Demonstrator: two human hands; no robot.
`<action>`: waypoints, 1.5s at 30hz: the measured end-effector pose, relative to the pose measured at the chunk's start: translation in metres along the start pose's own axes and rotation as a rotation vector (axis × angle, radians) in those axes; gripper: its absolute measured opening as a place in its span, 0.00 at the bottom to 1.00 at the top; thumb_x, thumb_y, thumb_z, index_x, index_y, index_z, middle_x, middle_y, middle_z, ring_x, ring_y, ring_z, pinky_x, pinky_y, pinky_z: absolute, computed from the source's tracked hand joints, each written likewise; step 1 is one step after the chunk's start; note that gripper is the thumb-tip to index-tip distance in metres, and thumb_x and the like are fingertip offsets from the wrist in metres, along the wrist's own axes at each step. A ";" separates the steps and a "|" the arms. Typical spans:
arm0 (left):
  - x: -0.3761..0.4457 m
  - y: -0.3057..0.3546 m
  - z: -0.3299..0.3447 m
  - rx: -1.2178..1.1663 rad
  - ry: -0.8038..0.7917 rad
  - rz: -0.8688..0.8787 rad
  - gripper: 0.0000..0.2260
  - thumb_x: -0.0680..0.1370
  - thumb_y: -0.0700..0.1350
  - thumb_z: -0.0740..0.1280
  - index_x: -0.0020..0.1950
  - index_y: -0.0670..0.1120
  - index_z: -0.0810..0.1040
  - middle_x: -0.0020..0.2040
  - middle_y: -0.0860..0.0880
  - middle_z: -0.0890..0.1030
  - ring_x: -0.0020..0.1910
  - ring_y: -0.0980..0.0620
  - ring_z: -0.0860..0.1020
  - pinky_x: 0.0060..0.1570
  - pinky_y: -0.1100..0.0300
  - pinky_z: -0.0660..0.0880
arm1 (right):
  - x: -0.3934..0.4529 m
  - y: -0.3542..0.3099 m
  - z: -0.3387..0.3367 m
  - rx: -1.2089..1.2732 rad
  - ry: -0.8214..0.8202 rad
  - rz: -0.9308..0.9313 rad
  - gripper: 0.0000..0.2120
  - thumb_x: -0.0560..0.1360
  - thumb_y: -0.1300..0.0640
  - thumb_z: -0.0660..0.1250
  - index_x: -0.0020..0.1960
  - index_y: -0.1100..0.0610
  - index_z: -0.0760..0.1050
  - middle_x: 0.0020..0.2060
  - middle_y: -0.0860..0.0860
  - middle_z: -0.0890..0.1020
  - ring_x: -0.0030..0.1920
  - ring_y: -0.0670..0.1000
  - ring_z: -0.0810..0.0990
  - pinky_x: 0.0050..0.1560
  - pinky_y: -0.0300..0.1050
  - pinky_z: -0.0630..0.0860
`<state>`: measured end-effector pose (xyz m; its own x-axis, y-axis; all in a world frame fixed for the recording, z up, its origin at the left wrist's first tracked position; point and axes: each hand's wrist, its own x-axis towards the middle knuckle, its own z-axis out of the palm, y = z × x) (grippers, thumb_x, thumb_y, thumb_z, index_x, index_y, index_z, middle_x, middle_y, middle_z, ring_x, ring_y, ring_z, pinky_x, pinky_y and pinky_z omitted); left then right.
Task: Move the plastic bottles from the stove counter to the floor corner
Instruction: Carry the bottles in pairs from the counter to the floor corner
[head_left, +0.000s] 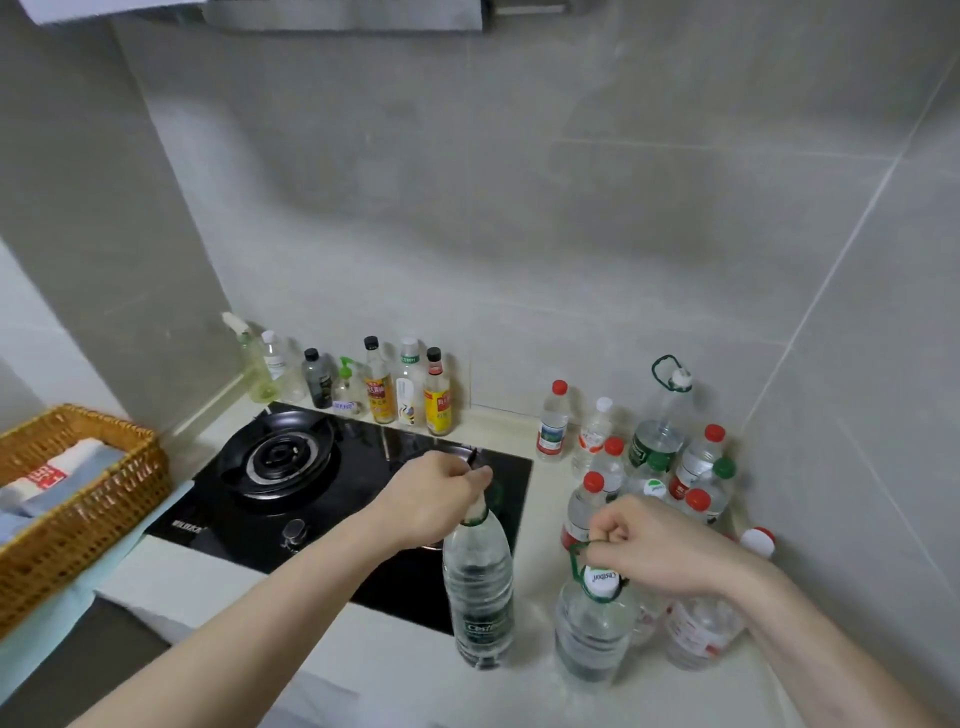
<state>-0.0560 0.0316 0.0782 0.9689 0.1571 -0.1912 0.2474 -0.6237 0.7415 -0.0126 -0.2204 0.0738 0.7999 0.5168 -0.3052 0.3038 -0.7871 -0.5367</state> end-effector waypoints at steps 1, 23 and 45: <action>-0.010 -0.005 -0.010 0.008 0.009 -0.012 0.21 0.81 0.56 0.62 0.36 0.43 0.73 0.28 0.54 0.72 0.28 0.55 0.70 0.31 0.64 0.67 | 0.001 -0.010 -0.002 -0.002 0.003 -0.023 0.19 0.74 0.51 0.69 0.29 0.53 0.65 0.21 0.43 0.66 0.25 0.44 0.63 0.30 0.40 0.59; -0.239 -0.234 -0.190 -0.107 0.395 -0.393 0.19 0.81 0.57 0.61 0.34 0.49 0.73 0.27 0.55 0.72 0.28 0.57 0.68 0.33 0.59 0.65 | 0.069 -0.303 0.163 -0.133 -0.256 -0.476 0.15 0.71 0.49 0.68 0.31 0.54 0.69 0.24 0.46 0.69 0.27 0.44 0.65 0.33 0.41 0.65; -0.473 -0.469 -0.296 -0.416 0.996 -1.063 0.15 0.79 0.51 0.62 0.34 0.49 0.65 0.29 0.54 0.66 0.29 0.54 0.63 0.33 0.56 0.59 | 0.127 -0.643 0.456 -0.307 -0.800 -0.893 0.17 0.71 0.50 0.69 0.28 0.52 0.67 0.23 0.46 0.70 0.28 0.45 0.66 0.34 0.41 0.64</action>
<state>-0.6293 0.4763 0.0112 -0.0905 0.9267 -0.3648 0.6307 0.3368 0.6991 -0.3424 0.5055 0.0213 -0.2581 0.8883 -0.3799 0.7755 -0.0440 -0.6298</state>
